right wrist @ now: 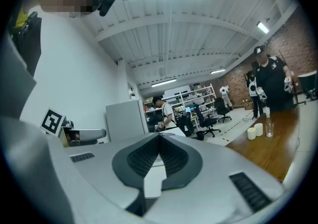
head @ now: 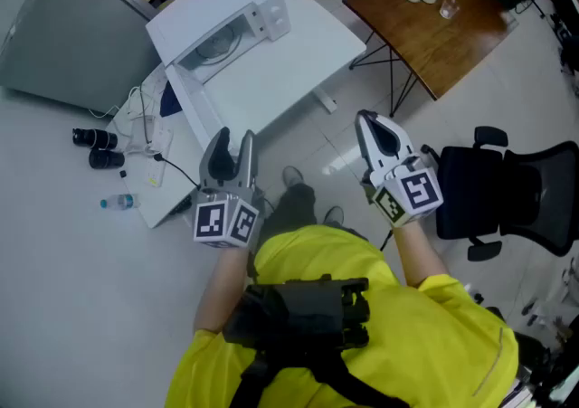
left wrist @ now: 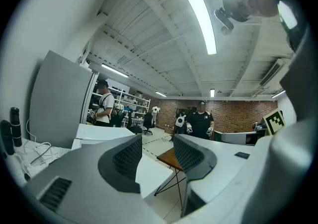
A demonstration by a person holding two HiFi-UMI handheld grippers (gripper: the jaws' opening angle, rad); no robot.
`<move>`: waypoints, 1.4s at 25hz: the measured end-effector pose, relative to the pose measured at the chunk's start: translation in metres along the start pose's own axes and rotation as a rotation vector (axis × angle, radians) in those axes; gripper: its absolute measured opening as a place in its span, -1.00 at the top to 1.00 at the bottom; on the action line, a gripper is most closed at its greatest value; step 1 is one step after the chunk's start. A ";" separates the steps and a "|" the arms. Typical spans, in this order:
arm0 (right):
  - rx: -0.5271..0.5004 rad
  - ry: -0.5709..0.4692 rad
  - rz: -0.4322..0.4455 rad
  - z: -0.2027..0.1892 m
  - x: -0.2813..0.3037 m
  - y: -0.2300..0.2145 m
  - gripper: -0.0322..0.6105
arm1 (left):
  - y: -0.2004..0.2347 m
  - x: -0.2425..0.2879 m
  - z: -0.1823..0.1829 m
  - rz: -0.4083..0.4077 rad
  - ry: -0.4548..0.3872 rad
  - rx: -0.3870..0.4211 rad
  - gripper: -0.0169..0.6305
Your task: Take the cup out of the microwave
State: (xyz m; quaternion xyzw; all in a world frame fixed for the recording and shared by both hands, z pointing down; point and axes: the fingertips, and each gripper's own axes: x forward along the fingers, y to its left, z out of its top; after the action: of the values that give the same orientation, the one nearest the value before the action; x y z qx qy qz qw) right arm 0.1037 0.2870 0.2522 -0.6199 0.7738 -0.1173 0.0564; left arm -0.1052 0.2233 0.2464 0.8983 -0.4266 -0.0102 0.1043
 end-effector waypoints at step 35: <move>-0.070 0.373 0.493 -0.140 0.393 -0.073 0.88 | 0.309 0.316 -0.204 0.674 0.156 -0.054 -0.17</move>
State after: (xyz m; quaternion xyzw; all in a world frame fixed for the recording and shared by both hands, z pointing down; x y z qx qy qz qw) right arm 0.0520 -0.0943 0.4288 -0.3829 0.9014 -0.1850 -0.0814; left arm -0.1182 -0.1728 0.5288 0.7020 -0.6896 0.0819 0.1580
